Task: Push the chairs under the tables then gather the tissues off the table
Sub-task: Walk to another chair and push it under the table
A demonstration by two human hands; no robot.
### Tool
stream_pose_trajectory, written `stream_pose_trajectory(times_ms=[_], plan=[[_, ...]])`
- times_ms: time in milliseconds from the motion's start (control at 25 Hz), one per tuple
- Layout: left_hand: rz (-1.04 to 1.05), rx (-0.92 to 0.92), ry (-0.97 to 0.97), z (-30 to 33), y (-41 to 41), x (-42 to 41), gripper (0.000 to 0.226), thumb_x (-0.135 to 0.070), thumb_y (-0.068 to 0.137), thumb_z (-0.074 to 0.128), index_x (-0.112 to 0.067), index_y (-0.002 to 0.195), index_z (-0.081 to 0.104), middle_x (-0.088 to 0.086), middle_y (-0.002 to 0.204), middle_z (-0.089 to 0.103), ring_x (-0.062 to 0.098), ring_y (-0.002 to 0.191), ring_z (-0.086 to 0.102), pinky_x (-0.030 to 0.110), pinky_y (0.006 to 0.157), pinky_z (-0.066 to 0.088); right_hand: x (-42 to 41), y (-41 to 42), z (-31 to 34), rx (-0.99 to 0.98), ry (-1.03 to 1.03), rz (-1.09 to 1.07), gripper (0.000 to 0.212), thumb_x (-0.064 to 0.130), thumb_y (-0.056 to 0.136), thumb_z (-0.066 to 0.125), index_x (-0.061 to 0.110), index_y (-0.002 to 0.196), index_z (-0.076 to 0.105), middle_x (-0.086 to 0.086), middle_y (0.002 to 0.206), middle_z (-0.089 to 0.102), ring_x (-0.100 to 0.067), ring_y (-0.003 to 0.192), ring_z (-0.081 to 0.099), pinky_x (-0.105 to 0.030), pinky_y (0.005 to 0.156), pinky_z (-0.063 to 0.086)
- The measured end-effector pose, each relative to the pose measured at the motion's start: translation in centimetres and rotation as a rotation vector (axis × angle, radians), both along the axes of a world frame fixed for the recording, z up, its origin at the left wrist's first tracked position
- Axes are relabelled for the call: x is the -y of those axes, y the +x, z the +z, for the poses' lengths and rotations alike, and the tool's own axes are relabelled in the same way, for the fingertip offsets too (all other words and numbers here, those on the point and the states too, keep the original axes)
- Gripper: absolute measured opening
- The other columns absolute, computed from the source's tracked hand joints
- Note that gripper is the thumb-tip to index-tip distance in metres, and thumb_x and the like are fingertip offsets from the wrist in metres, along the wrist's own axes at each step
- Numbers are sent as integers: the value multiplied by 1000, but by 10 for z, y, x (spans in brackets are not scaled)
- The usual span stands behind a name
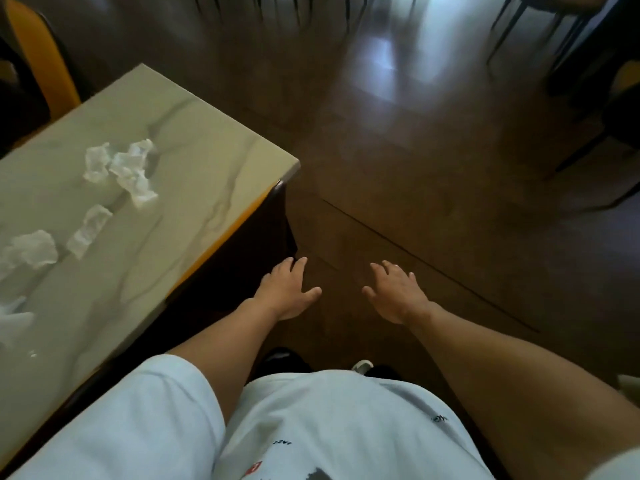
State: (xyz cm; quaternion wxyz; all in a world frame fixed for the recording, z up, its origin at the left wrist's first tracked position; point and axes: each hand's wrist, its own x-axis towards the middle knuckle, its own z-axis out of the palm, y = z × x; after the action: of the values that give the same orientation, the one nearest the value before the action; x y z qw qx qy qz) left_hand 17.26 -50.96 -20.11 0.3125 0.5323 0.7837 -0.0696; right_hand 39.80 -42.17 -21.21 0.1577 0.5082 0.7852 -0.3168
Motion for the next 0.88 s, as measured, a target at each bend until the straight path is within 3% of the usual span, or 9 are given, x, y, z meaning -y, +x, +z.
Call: stream_pose_trajectory(times_ms=[360,720,880], plan=[[77,43,-71,-31,3,-96,80,-63,97,44,-20,159,16,10,162,27,32,145,32,50,114,36,-109,-6,-7,-75,-19,34,64,45,104,46,20,160,26,-8,167,23,-24,155,16,-53,126,9],[5,194,-48,-58,-3,-293,80,-64,97,44,-20,158,18,12,161,29,33,145,31,53,114,34,-266,-4,-3,130,-45,-44,64,46,106,43,20,161,22,-11,168,20,-28,156,13,-55,126,10],[-11,152,-8,-58,-35,-364,78,-62,97,44,-20,158,19,11,160,31,31,144,34,52,113,36,-344,-45,1,160,-35,-9,66,50,105,41,22,161,19,-10,169,15,-29,156,9,-56,126,8]])
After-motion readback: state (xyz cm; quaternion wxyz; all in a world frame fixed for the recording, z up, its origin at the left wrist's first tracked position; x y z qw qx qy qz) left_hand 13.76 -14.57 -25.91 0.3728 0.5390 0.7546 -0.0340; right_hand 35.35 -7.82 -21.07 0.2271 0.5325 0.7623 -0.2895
